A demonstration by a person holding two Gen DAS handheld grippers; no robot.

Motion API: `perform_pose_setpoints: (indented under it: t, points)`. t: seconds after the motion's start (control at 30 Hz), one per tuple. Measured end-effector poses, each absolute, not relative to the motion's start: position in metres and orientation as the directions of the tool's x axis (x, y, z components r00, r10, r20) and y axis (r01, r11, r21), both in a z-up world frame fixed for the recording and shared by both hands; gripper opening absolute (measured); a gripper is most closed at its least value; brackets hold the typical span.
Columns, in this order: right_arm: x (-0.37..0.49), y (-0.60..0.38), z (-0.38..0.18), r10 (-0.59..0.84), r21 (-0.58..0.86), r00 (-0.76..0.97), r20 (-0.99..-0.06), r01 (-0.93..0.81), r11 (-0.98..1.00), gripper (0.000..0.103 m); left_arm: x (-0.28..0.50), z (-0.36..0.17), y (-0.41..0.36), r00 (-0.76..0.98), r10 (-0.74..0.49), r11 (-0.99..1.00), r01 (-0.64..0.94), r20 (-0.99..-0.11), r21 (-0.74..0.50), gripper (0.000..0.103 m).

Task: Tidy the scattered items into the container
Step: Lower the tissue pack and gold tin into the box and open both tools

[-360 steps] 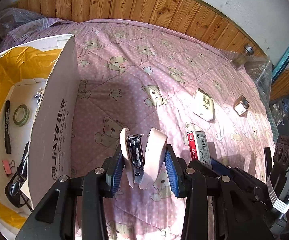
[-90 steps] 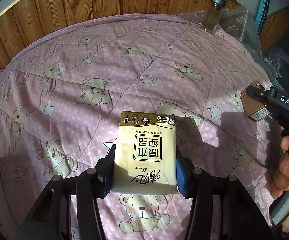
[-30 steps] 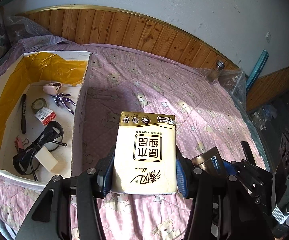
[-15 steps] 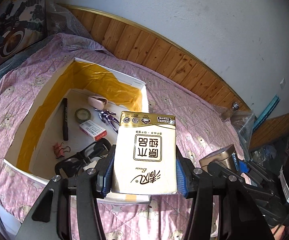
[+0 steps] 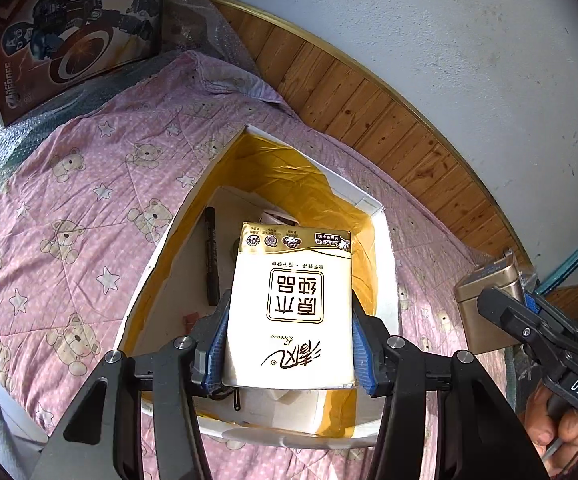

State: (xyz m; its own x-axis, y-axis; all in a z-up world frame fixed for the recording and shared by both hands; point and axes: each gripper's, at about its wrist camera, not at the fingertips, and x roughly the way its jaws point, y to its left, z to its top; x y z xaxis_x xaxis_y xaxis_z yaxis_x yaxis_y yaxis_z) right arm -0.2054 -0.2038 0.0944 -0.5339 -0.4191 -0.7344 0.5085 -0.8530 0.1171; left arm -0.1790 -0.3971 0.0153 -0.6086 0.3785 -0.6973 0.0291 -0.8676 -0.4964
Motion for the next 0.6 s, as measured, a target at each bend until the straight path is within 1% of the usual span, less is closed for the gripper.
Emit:
perform_pose_setpoints:
  t: [0.2, 0.37, 0.6]
  points:
    - [-0.258, -0.232, 0.084, -0.424, 0.126, -0.450, -0.786, 0.555, -0.822, 0.053, -0.180, 0.005, -0.362, -0.538, 0.457, -0.849, -0.026, -0.708, -0.528, 0.052]
    - [-0.296, -0.258, 0.062, -0.415, 0.134, -0.359, -0.836, 0.600, -0.789, 0.053, -0.184, -0.006, -0.338, -0.482, 0.502, -0.836, -0.057, -0.718, -0.546, 0.052]
    - [-0.332, -0.298, 0.030, -0.365, 0.092, -0.269, -0.892, 0.681, -0.726, 0.053, -0.190, -0.024, -0.323, -0.429, 0.496, -0.849, -0.060, -0.755, -0.525, 0.053]
